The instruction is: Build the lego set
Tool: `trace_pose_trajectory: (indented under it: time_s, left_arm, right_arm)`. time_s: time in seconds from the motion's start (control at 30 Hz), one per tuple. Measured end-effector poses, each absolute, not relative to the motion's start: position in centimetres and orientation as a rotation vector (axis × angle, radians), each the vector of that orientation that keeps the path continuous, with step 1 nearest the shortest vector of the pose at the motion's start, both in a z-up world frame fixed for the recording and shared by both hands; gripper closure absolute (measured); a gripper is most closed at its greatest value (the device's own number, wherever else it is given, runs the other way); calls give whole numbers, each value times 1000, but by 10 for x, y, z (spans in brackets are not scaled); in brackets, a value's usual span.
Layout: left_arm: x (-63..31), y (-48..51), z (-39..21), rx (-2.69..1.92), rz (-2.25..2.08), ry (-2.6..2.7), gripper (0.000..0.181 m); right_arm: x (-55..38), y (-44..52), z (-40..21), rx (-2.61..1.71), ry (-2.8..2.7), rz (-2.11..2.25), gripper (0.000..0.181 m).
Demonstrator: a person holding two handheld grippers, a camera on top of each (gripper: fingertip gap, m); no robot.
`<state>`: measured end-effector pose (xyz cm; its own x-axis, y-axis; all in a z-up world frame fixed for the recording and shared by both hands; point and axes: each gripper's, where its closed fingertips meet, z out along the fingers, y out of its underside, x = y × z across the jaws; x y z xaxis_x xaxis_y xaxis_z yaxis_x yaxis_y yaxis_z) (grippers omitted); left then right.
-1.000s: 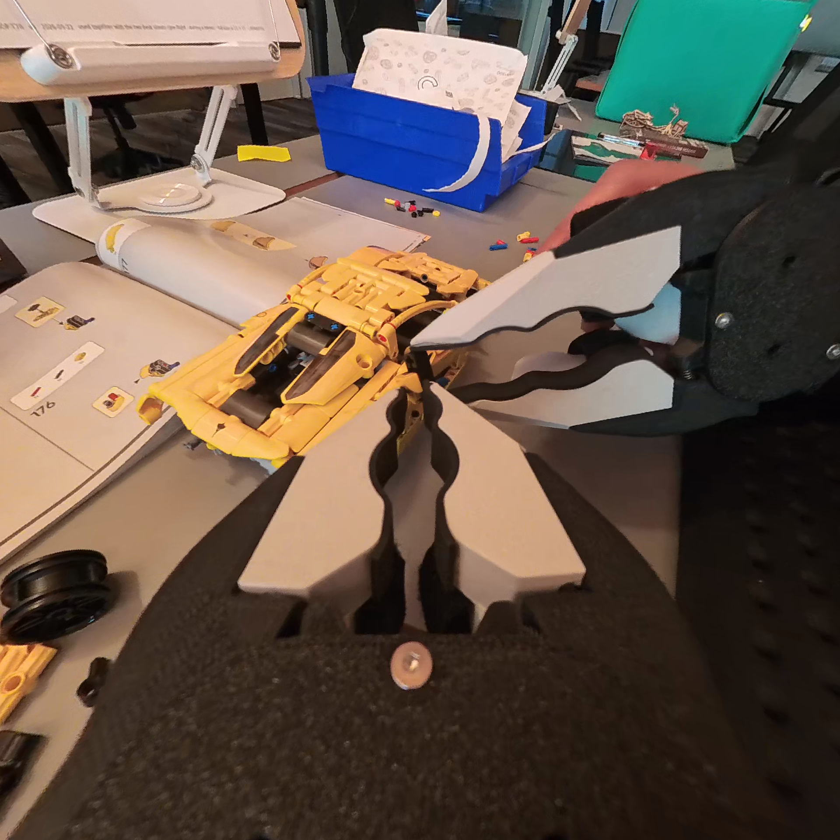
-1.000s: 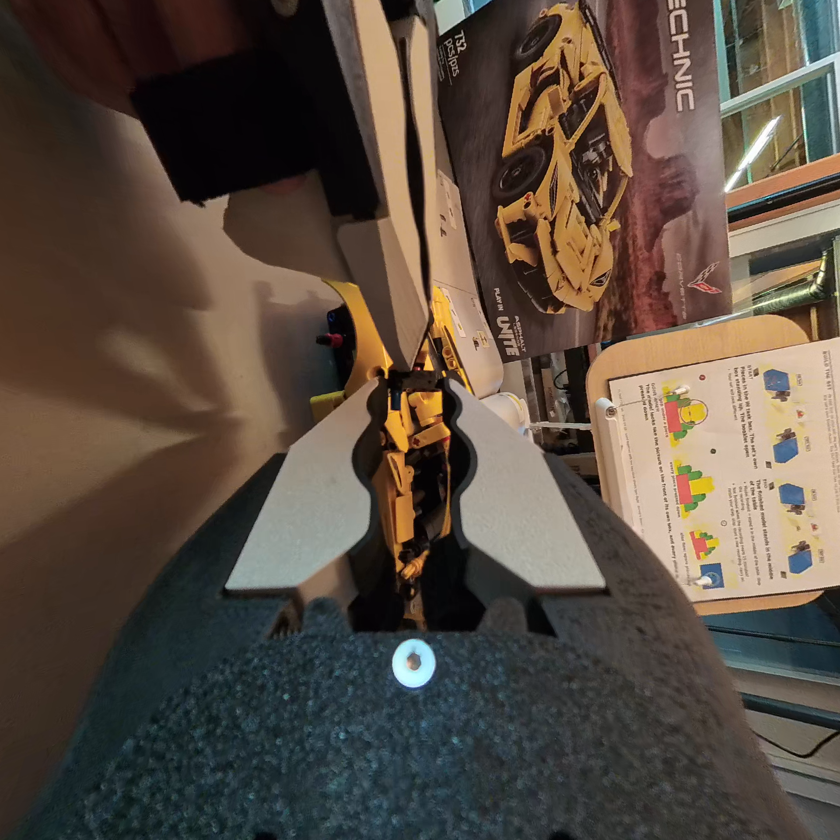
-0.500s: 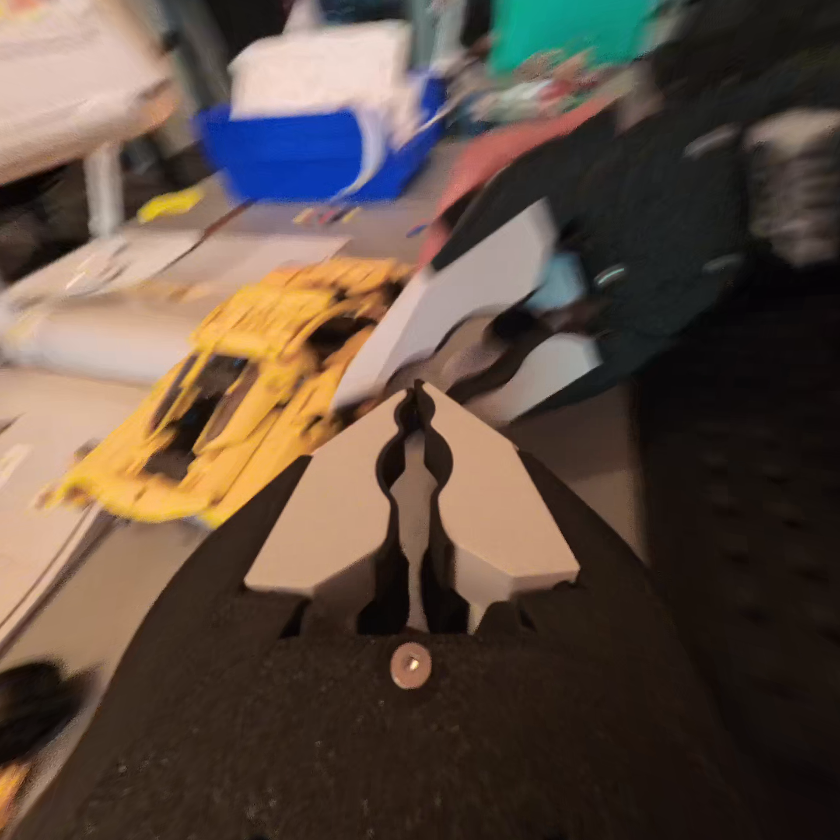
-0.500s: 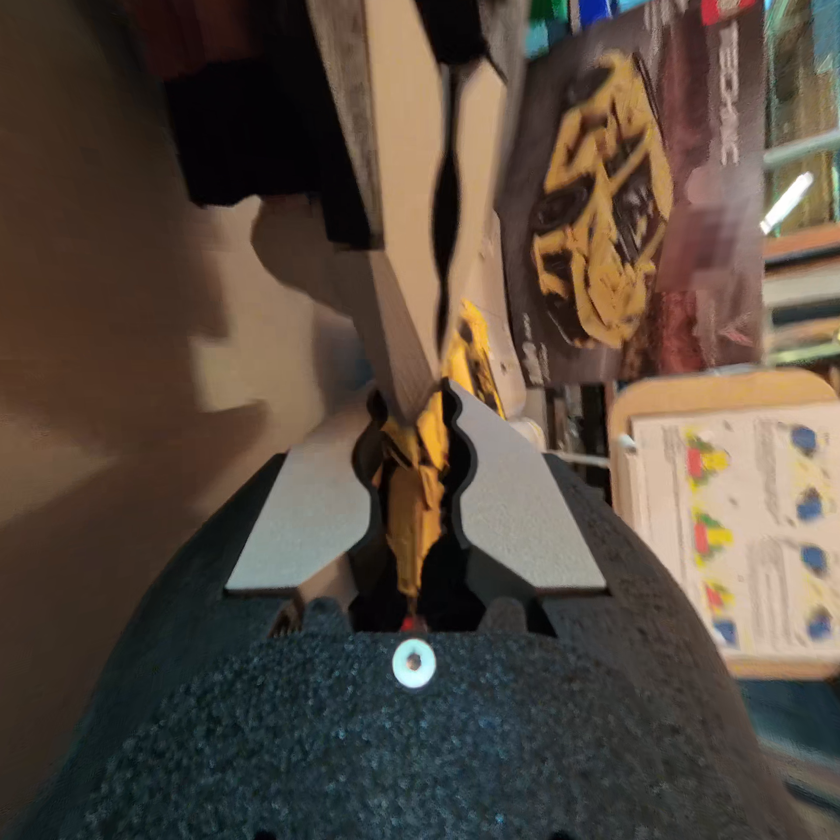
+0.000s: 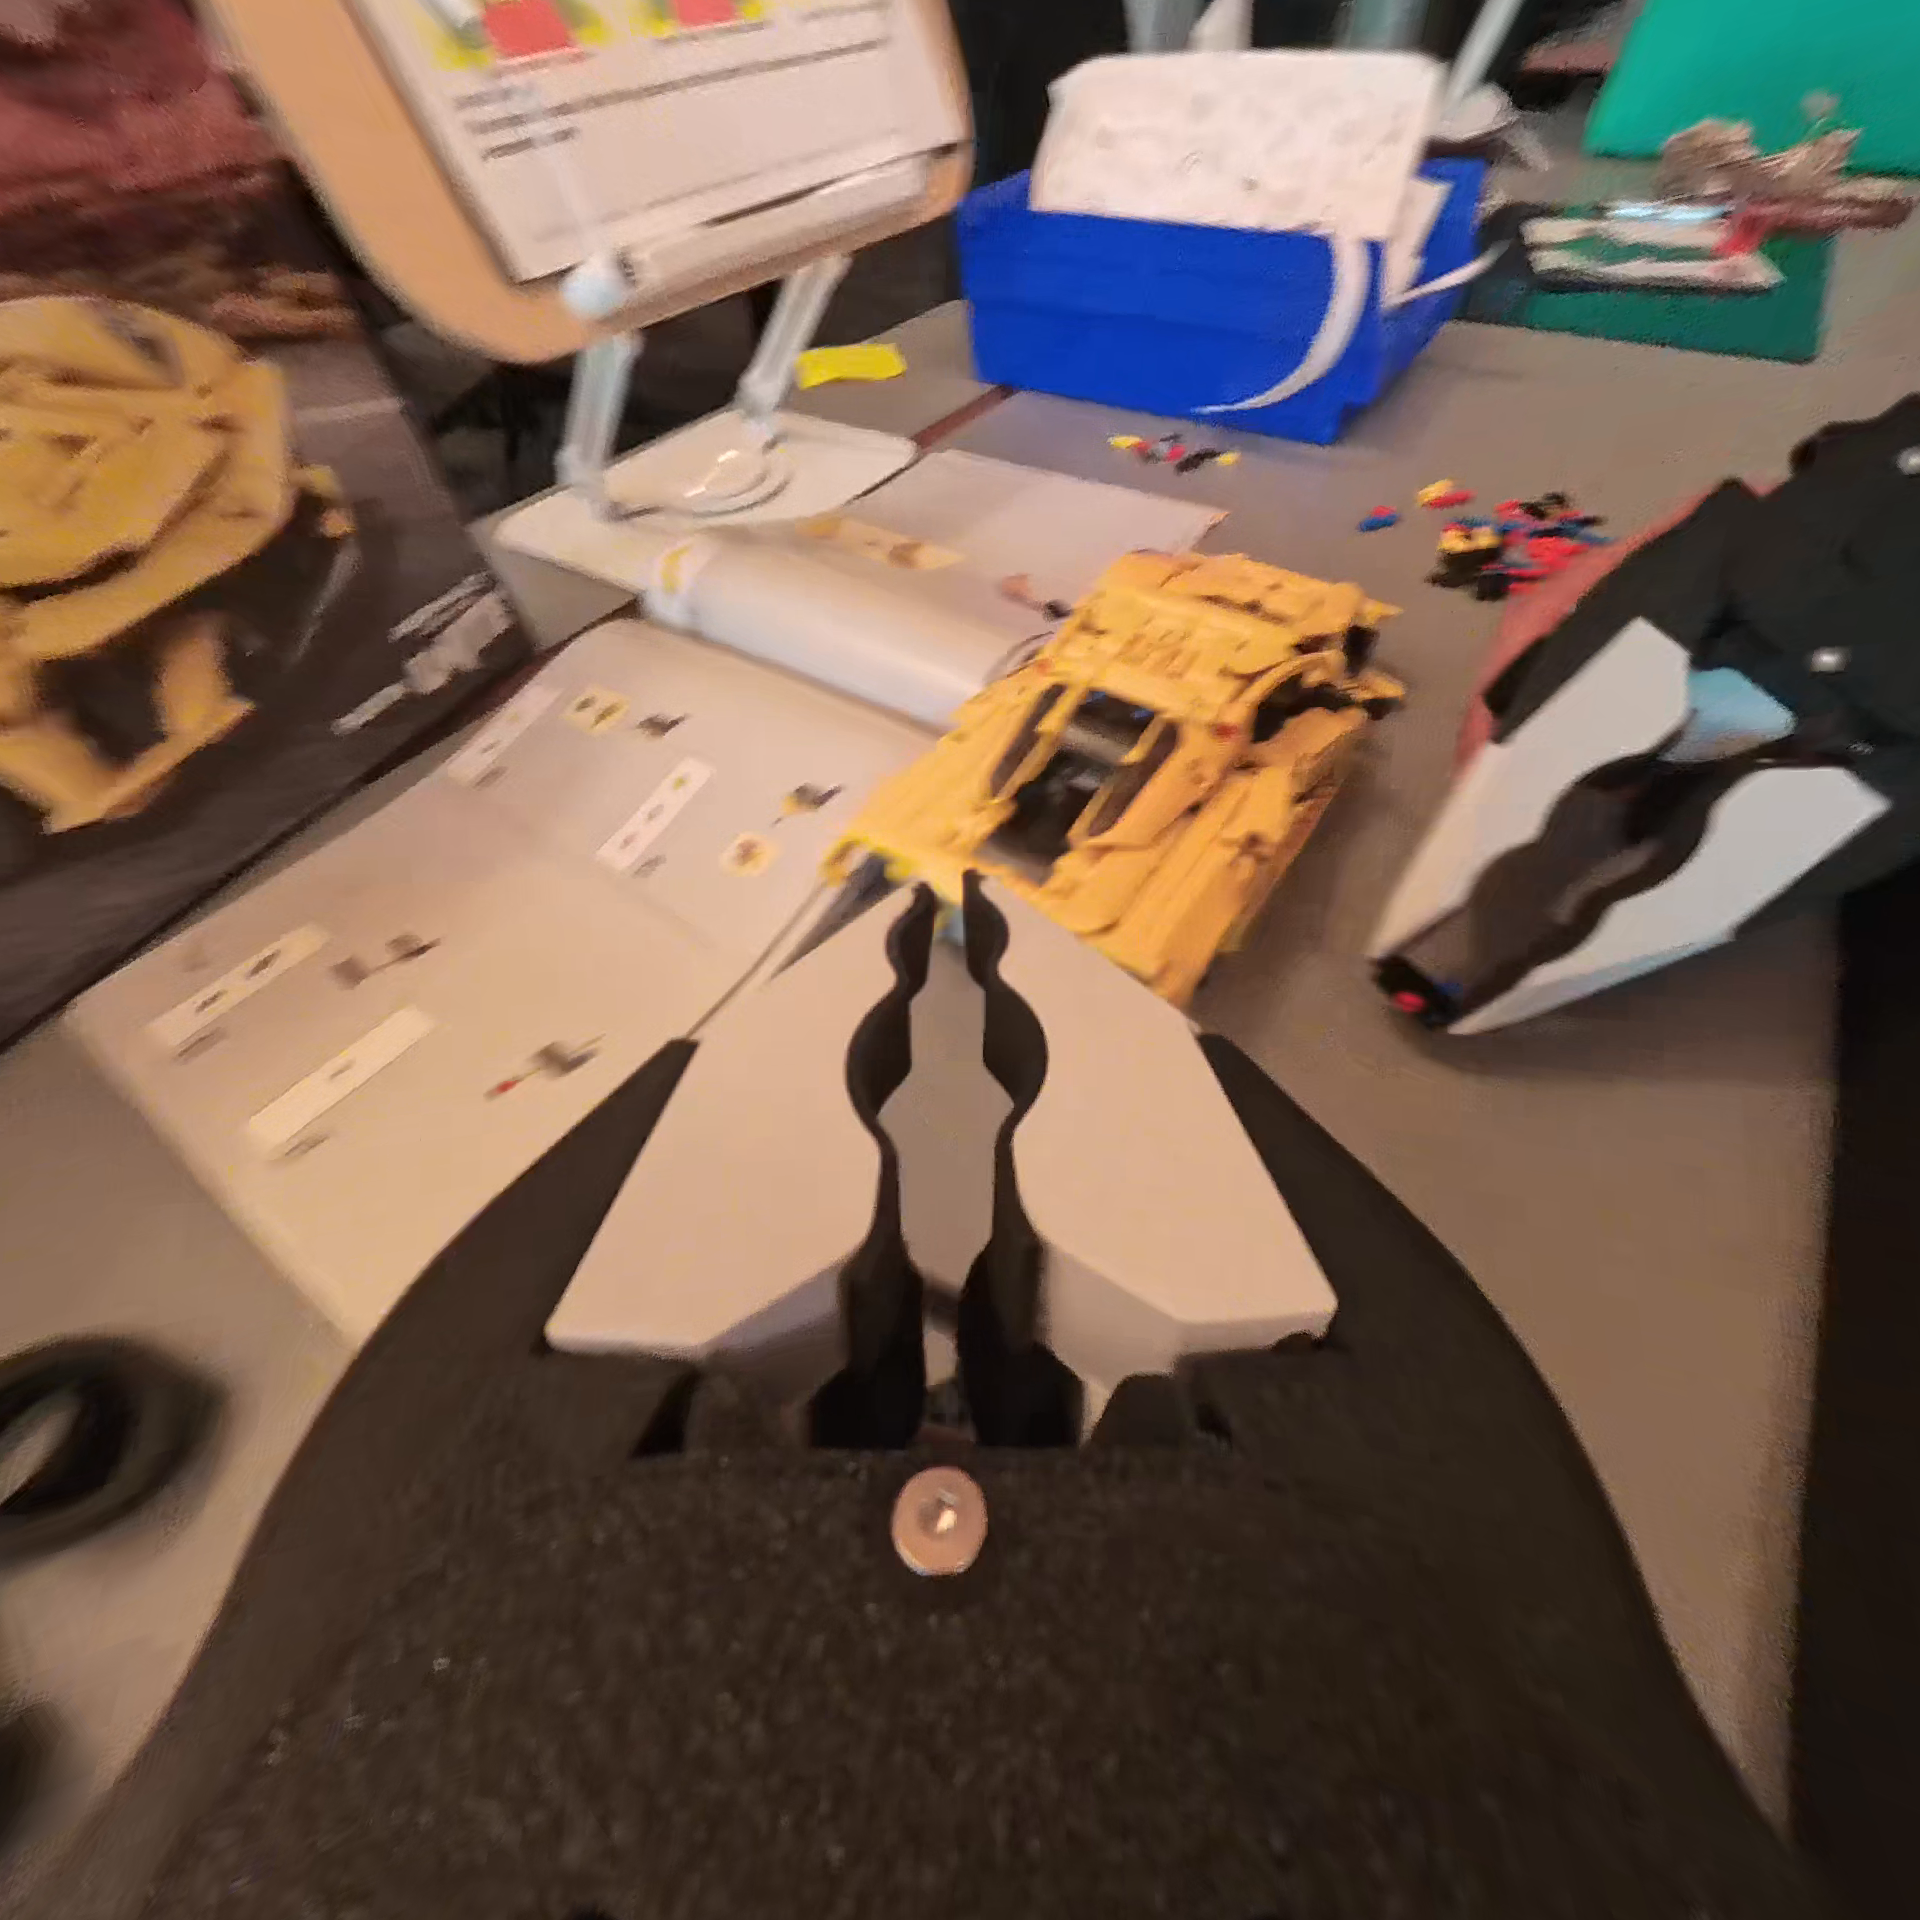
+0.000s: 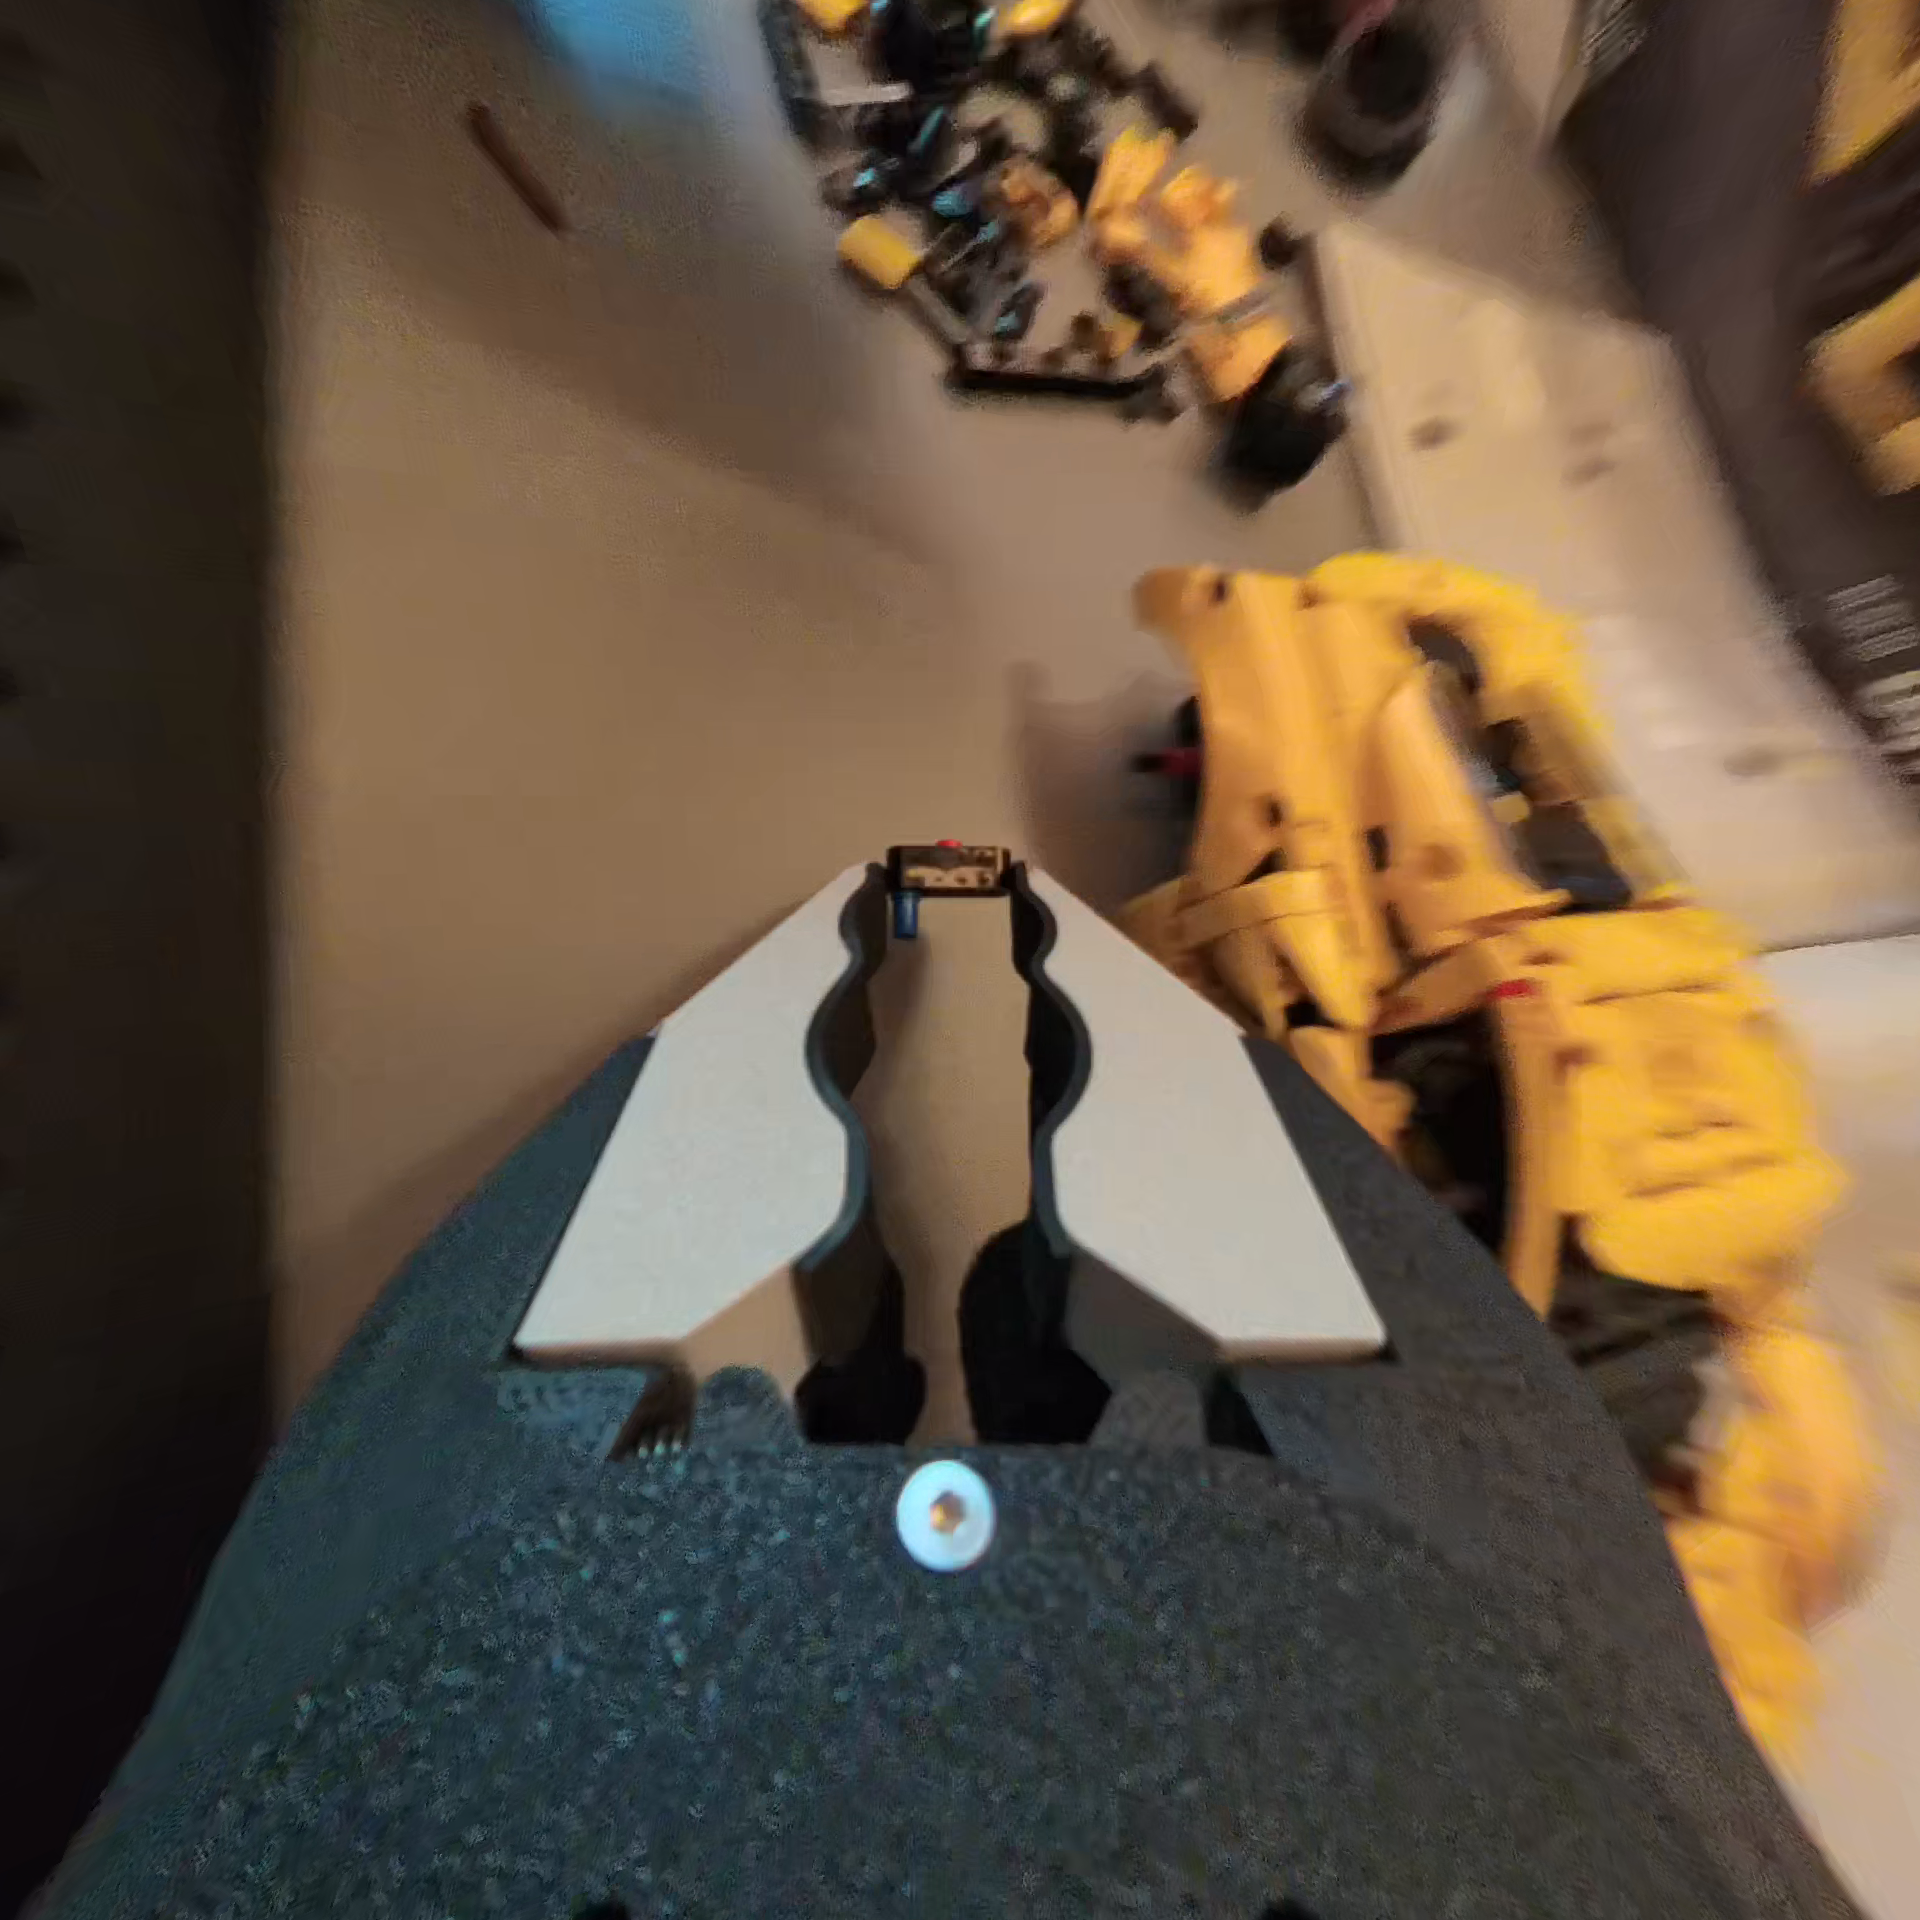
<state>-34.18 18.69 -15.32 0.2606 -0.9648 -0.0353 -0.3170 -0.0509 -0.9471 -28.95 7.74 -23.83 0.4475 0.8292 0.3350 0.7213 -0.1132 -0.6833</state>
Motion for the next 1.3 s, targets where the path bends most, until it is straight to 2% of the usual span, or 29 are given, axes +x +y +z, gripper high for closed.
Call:
trace_pose_trajectory:
  time_s: [0.1, 0.17, 0.23, 0.53, 0.67, 0.87, 0.97, 1.23, 1.3]
  left_arm:
    - [-382, 201, -149, -1641, -776, 1179, 166]
    - [-399, 186, -171, -1719, -748, 1298, 155]
    - [-417, 174, -198, -1772, -618, 1422, 153]
    - [-437, 141, -230, -1859, -453, 1363, 153]
    - [-433, 145, -237, -1894, -387, 1341, 155]
    - [-432, 146, -252, -1946, -388, 1364, 168]
    - [-430, 146, -240, -1884, -391, 1341, 180]
    - [-432, 155, -225, -1846, -403, 1291, 179]
    - [-422, 165, -219, -1816, -416, 1278, 171]
  right_arm:
    - [-291, 63, -249, -1998, -1312, 408, 159]
    - [-289, 51, -257, -2061, -1334, 535, 159]
    - [-286, 45, -256, -2064, -1347, 604, 159]
    - [-284, 46, -247, -1999, -1347, 653, 155]
    - [-279, 60, -236, -1960, -1266, 578, 162]
    - [-278, 71, -210, -1861, -1150, 583, 167]
    - [-285, 71, -194, -1768, -1115, 658, 161]
    - [-290, 66, -190, -1793, -1084, 735, 162]
    - [-292, 65, -192, -1800, -1087, 745, 162]
